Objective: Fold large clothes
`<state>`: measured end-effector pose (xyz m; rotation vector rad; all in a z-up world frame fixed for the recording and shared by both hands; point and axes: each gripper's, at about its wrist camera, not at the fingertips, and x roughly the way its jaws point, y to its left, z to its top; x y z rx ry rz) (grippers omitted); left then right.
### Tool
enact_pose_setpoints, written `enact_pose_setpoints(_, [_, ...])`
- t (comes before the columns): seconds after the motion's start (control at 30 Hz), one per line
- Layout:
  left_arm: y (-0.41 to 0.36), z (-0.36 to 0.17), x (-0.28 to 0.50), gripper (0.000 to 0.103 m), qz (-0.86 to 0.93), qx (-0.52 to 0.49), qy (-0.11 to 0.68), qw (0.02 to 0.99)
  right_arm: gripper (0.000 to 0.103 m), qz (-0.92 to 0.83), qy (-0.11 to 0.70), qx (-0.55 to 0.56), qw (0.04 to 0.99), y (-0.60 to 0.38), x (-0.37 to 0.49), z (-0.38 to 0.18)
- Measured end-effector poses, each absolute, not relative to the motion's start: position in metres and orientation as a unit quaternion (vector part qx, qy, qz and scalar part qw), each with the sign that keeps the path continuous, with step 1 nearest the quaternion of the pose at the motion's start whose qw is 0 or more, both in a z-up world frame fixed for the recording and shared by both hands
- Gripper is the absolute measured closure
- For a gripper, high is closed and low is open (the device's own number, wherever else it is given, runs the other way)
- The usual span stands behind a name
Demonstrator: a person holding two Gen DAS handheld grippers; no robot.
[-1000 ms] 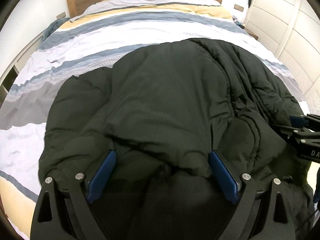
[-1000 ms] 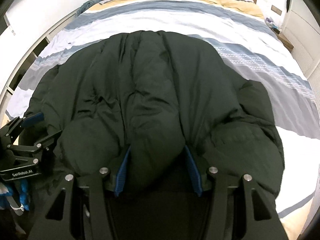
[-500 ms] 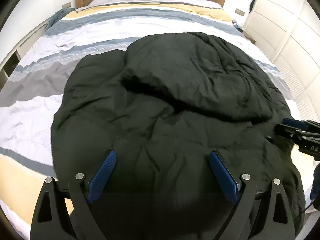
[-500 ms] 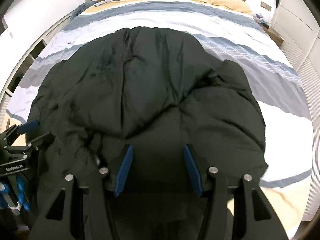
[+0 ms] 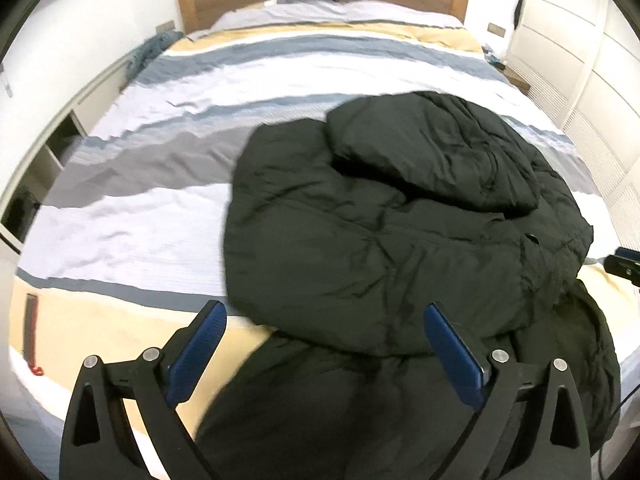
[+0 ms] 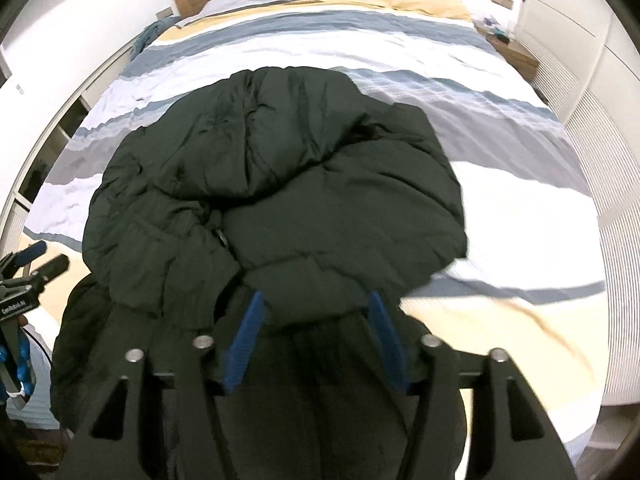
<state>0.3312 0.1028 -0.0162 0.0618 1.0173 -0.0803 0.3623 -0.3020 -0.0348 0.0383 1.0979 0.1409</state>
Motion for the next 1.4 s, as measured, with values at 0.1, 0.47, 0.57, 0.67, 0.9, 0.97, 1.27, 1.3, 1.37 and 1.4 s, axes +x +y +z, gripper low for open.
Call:
enact_pose_setpoints(0.1, [0.117, -0.011, 0.329, 0.003, -0.023, 0.034, 0.486, 0.873, 0.041, 0.059, 0.529, 0.031, 0.846, -0.309, 0.355, -0.031])
enact_pose_setpoints(0.47, [0.172, -0.008, 0.312, 0.001, 0.024, 0.005, 0.499, 0.866, 0.04, 0.035, 0.557, 0.04, 0.829, -0.326, 0.34, -0.031])
enact_pose_setpoints(0.57, [0.192, -0.016, 0.306, 0.001, 0.02, -0.018, 0.513, 0.858, 0.04, 0.039, 0.566, 0.04, 0.823, -0.326, 0.338, -0.034])
enact_pose_setpoints(0.67, [0.217, -0.029, 0.292, 0.001, 0.014, -0.047, 0.532, 0.845, 0.039, 0.041, 0.576, 0.034, 0.816, -0.327, 0.332, -0.039])
enact_pose_setpoints(0.9, [0.266, -0.058, 0.244, 0.001, 0.013, -0.08, 0.577, 0.813, 0.039, 0.032, 0.6, 0.032, 0.799, -0.342, 0.313, -0.051])
enact_pose_setpoints(0.97, [0.272, -0.065, 0.234, 0.001, 0.015, -0.081, 0.589, 0.804, 0.039, 0.027, 0.607, 0.033, 0.793, -0.349, 0.306, -0.055])
enact_pose_setpoints(1.27, [0.267, -0.106, 0.192, 0.001, -0.059, -0.115, 0.647, 0.752, 0.038, -0.003, 0.641, 0.07, 0.765, -0.384, 0.277, -0.075])
enact_pose_setpoints(1.3, [0.266, -0.11, 0.19, 0.001, -0.065, -0.123, 0.651, 0.746, 0.038, -0.007, 0.647, 0.076, 0.759, -0.389, 0.272, -0.08])
enact_pose_setpoints(1.37, [0.268, -0.125, 0.183, 0.001, -0.075, -0.148, 0.663, 0.73, 0.038, -0.012, 0.655, 0.081, 0.751, -0.396, 0.265, -0.087])
enact_pose_setpoints(1.4, [0.269, -0.13, 0.182, 0.001, -0.079, -0.157, 0.667, 0.724, 0.038, -0.014, 0.66, 0.085, 0.746, -0.4, 0.26, -0.091])
